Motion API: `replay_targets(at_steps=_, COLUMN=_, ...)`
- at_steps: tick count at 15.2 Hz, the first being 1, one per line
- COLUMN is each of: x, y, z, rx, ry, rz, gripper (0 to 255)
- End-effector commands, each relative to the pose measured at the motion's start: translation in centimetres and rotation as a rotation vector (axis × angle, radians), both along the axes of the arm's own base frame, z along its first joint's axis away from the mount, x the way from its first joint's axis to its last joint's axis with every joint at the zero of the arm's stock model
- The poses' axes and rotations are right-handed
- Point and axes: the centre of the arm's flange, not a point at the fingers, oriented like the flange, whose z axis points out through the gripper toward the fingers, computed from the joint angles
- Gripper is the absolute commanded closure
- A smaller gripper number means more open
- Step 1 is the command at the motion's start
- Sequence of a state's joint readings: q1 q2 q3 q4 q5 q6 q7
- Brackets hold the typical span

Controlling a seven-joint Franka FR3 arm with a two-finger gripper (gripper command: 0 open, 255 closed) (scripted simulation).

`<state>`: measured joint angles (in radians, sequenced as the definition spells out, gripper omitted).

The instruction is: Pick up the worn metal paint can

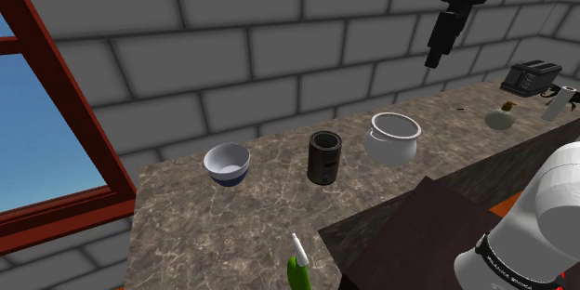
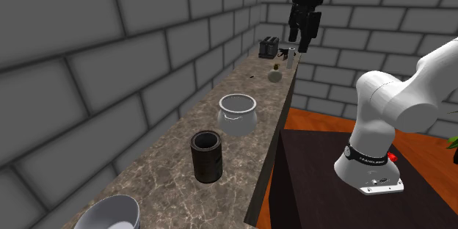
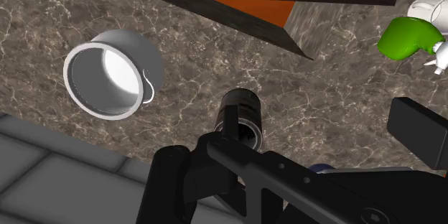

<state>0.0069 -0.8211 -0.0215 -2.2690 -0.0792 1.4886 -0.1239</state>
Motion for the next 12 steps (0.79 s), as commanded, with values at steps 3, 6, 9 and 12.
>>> replay_targets(at_steps=3, x=1.6, y=-0.1, z=-2.1, rx=0.005, ry=0.002, rz=-0.002, gripper=0)
replay_targets(at_steps=6, x=4.0, y=-0.2, z=-5.3, rx=0.011, ry=0.005, rz=-0.005, gripper=0)
replay_targets(at_steps=9, x=6.5, y=-0.2, z=-8.4, rx=0.018, ry=0.008, rz=-0.008, gripper=0)
replay_targets(at_steps=12, x=8.9, y=-0.3, z=-11.6, rx=0.025, ry=0.012, rz=-0.011, gripper=0)
